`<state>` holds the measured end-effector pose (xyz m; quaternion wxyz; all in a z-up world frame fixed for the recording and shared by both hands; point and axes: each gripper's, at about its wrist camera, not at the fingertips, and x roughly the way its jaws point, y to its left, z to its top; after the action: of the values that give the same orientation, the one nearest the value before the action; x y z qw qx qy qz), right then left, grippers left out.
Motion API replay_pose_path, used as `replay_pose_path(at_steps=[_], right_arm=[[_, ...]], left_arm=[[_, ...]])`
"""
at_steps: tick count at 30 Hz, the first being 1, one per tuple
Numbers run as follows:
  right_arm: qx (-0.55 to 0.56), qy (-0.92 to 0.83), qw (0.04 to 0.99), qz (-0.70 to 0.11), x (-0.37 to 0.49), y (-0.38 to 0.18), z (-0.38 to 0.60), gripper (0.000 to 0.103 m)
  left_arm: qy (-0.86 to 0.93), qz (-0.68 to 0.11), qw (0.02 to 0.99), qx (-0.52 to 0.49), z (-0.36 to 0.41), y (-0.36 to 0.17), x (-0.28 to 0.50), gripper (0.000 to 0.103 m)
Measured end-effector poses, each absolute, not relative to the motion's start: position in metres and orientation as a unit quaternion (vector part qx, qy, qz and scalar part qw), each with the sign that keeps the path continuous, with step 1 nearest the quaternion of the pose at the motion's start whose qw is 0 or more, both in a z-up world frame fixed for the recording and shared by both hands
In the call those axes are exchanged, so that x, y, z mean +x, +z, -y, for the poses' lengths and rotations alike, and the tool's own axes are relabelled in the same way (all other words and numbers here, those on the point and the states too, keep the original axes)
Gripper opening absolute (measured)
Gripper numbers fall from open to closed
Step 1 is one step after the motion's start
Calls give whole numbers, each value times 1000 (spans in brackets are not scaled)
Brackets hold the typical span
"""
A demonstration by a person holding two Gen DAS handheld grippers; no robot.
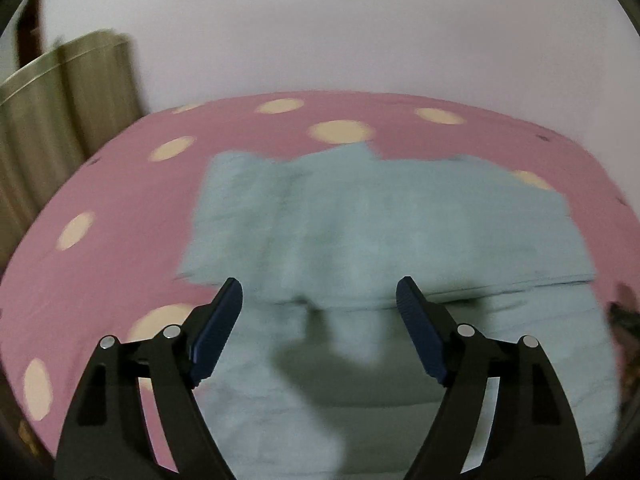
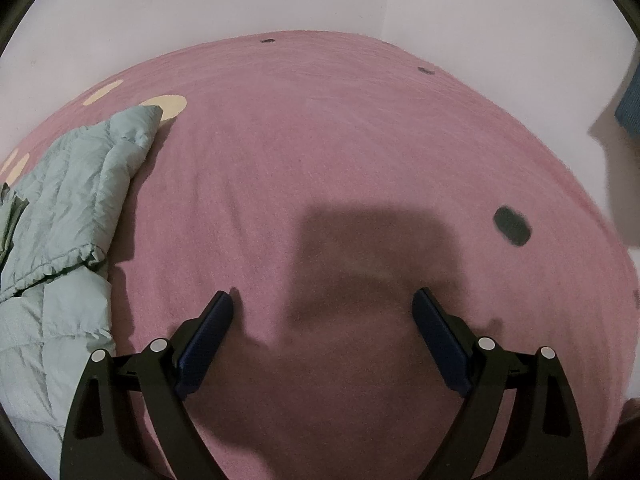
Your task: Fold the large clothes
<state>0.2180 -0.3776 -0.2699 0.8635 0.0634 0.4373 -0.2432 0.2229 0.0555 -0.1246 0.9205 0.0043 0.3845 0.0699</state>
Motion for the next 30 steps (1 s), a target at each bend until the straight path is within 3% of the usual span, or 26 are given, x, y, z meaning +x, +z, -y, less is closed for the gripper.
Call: replay_pose_path(at_steps=[6,8,11,19,20,22,23,30], right_arm=[[101,-192,900,-378,216,-208,335,89],[110,-133,907,-384,230,-200,300,82],[113,-65,900,-417,259,-208,254,68],[119,-3,870,-479,322,-250,170,65],[119,-1,867,-484,329,-253,170,45],[125,14,859,-497,338,-259,169,17],[130,21,858,-496,339,-258,168,10],[99,-33,894,-436,329,-222,209,5]], left_arm=[[160,-396,904,-22,-146,-143,218,79],[170,-403,899,-31,-162,-151,221,79],[172,-415,893,-38,-171,-162,227,79],[161,-425,890,-42,-174,-176,241,79],[160,-425,890,-42,-173,-177,241,79],[157,-424,891,-41,-173,-177,243,79],[156,-424,891,-42,-173,-177,243,79],[143,-396,905,-56,-167,-157,250,79]])
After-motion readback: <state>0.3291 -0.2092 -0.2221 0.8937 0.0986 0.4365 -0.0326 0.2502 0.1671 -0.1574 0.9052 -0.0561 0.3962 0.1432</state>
